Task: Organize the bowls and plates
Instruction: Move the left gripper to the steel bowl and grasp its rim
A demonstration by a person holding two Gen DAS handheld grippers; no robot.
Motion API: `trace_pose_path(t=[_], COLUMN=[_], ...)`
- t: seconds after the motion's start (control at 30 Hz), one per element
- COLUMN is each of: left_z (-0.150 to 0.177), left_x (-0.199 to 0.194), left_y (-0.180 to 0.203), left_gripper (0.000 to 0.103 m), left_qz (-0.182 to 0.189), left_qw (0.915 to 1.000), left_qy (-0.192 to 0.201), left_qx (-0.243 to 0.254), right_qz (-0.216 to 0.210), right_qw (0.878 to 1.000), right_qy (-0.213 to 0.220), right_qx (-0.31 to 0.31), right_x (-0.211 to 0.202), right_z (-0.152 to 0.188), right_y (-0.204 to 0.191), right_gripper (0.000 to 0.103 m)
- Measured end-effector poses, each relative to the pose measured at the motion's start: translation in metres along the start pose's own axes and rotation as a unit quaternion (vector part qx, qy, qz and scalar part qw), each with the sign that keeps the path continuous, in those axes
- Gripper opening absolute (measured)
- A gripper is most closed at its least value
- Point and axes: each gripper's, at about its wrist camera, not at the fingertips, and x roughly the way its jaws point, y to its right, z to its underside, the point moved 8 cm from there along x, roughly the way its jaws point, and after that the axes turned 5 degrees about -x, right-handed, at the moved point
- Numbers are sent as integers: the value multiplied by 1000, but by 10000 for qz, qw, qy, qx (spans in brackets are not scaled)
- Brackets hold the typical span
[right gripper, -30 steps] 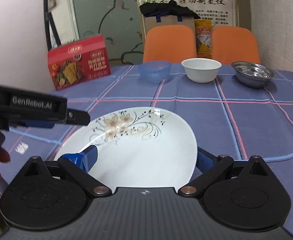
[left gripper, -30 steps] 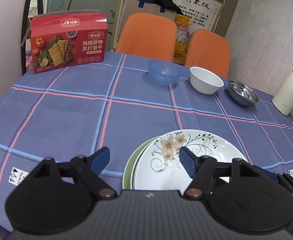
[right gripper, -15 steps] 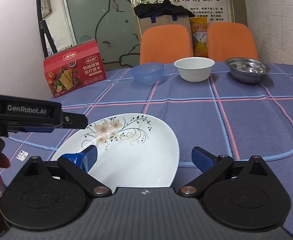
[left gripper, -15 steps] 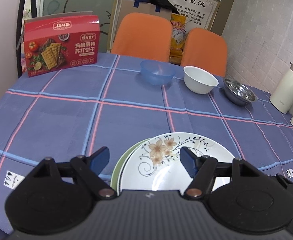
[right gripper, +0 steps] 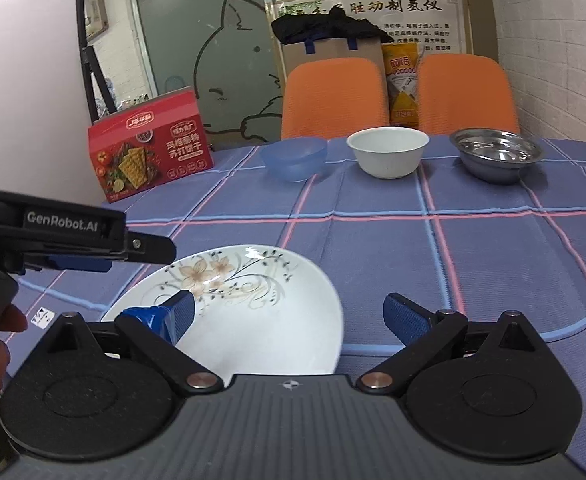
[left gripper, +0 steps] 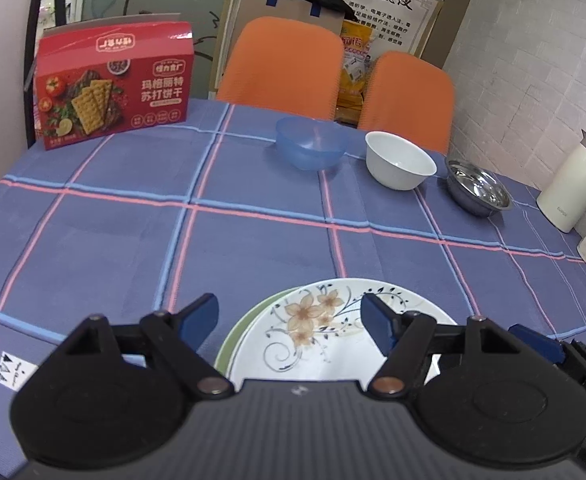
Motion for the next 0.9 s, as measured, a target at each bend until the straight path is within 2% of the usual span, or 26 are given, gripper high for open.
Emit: trace_pose_path(t=[0.17,0.4,0.63,0.8,0.9], left_z=[-11,-22,-35,-52,-64], left_x=[19,59,91,104,113], left_y=[36,97,149,182,202], left_gripper=[71,71,71,71,71], left_qz=[244,458,344,313,303], left_qw=[9994,9961,9907,9860,9828], left_qy=[-151,-431,-499,-350,-248], left_qx=[187,615,1215,1598,1802], right_qz=[391,920,1023,1037,1096], right_qw=[9989,9938,9918,9915,9922], right_qy=[62,-21,-83,6,81], right_qx=[238,617,756,782,592], right_x=[-9,-17,-13,-5,1], right_z=[-15,-15,-17,-37,-55], right_y=[57,136,190,224,239], right_gripper=[89,89,89,89,89])
